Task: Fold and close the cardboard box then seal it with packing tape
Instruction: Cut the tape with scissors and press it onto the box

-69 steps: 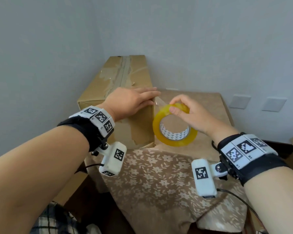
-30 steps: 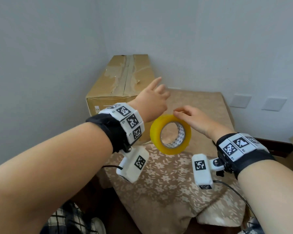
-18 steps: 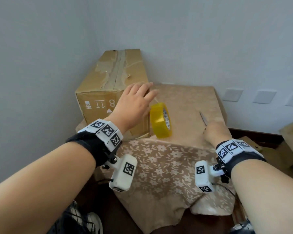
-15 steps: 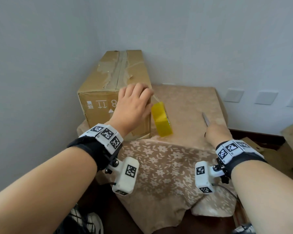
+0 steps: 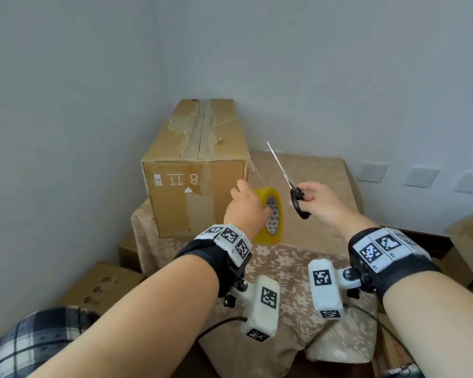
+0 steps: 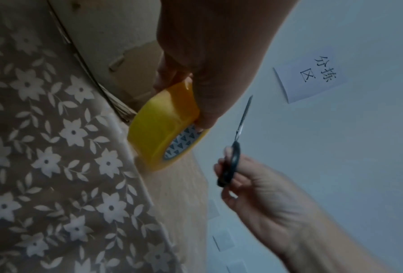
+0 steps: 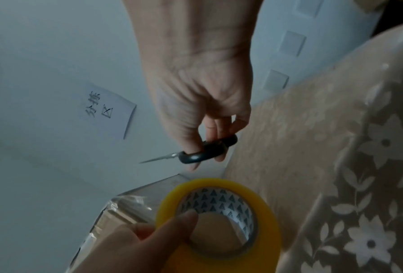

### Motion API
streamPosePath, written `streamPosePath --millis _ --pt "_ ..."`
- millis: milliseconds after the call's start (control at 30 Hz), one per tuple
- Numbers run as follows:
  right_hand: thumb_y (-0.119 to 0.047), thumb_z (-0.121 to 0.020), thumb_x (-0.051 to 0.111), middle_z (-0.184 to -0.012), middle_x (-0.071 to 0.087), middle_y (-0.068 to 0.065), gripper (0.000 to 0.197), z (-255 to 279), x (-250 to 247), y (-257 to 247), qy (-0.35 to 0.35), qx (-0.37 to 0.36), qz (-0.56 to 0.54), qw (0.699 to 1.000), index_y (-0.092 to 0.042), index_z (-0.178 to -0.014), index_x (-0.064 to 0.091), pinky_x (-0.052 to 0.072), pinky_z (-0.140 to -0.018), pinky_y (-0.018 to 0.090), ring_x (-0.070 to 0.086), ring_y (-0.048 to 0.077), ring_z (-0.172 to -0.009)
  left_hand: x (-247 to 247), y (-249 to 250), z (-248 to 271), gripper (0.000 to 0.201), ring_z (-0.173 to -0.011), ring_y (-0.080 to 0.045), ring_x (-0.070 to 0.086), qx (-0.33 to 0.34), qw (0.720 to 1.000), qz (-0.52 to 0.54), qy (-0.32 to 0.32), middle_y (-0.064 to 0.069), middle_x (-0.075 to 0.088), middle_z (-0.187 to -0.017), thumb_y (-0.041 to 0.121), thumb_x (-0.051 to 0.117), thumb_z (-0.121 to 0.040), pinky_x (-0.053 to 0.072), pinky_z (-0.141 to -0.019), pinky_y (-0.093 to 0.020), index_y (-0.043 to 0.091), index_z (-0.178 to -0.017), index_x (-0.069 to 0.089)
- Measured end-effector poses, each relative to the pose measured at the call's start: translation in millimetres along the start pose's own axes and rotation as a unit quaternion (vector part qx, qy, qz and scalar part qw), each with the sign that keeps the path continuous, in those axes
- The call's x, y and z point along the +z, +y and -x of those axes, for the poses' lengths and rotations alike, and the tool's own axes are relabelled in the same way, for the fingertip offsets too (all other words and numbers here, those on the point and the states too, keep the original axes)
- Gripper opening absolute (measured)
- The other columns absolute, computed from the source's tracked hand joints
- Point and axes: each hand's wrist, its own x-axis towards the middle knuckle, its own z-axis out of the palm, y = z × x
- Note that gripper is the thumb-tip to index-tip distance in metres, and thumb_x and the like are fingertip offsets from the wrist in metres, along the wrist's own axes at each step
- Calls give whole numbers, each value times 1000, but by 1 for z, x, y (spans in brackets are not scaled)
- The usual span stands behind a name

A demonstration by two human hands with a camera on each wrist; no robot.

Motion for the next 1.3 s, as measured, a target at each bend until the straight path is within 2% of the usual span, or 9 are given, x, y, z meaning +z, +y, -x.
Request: streamPosePath --millis 233,400,533,667,733,800,933,1033,1300 --pt "-49 -72 76 -103 58 -4 55 31 -38 -40 -73 1 182 980 -21 -113 52 38 -84 27 53 15 -100 -13 -28 2 56 -96 -21 55 49 992 111 -38 -4 53 -114 40 69 -81 50 -79 -34 17 -124 40" --pt "-54 -71 73 -115 64 16 66 61 -54 -66 -145 30 328 933 -6 -115 60 42 -99 38 58 30 -110 -13 -29 13 60 -95 -20 58 17 983 174 -47 -4 57 -115 36 70 -82 53 -84 -37 17 -128 37" --pt "-61 -64 76 -105 67 4 64 52 -42 -87 -135 26 396 908 -15 -107 63 48 -94 36 61 21 -98 -13 -18 15 67 -99 -25 58 0 991 127 -43 -6 55 -111 39 71 -80 51 -81 -36 10 -129 34" --pt "-63 -64 75 -81 60 3 73 36 -28 -103 -128 17 459 879 -2 -104 67 46 -72 28 54 20 -73 -17 -15 7 62 -87 -20 53 13 994 89 -57 -6 55 -104 38 71 -80 45 -70 -29 9 -122 37" --pt "-66 -61 75 -75 61 4 73 30 -28 -106 -121 22 478 869 -4 -98 69 49 -74 27 54 21 -68 -18 -17 4 61 -85 -18 51 13 994 89 -58 -1 50 -98 40 73 -79 43 -68 -27 10 -120 38" --pt "-69 -54 78 -73 64 4 73 25 -30 -107 -121 32 481 868 -7 -94 70 53 -83 36 57 23 -67 -17 -18 5 59 -83 -18 52 9 993 101 -53 0 50 -96 39 73 -78 44 -67 -27 12 -117 38" --pt "-54 -60 83 -81 65 6 66 24 -39 -104 -130 23 452 882 -4 -100 69 48 -74 32 53 21 -70 -12 -22 7 52 -84 -20 56 1 990 130 -46 -1 53 -95 37 72 -80 49 -70 -31 16 -111 36" --pt "-49 -56 87 -92 71 8 51 28 -45 -100 -131 19 413 901 -16 -91 71 53 -78 35 59 20 -72 -13 -20 9 53 -83 -19 55 -2 989 136 -51 1 51 -93 35 71 -81 47 -69 -30 14 -114 35" --pt "-48 -55 88 -74 67 1 44 32 -45 -89 -116 12 379 918 -20 -85 72 50 -70 29 56 15 -60 -16 -13 7 45 -72 -18 55 3 990 115 -78 2 49 -81 28 67 -84 50 -64 -31 14 -108 31"
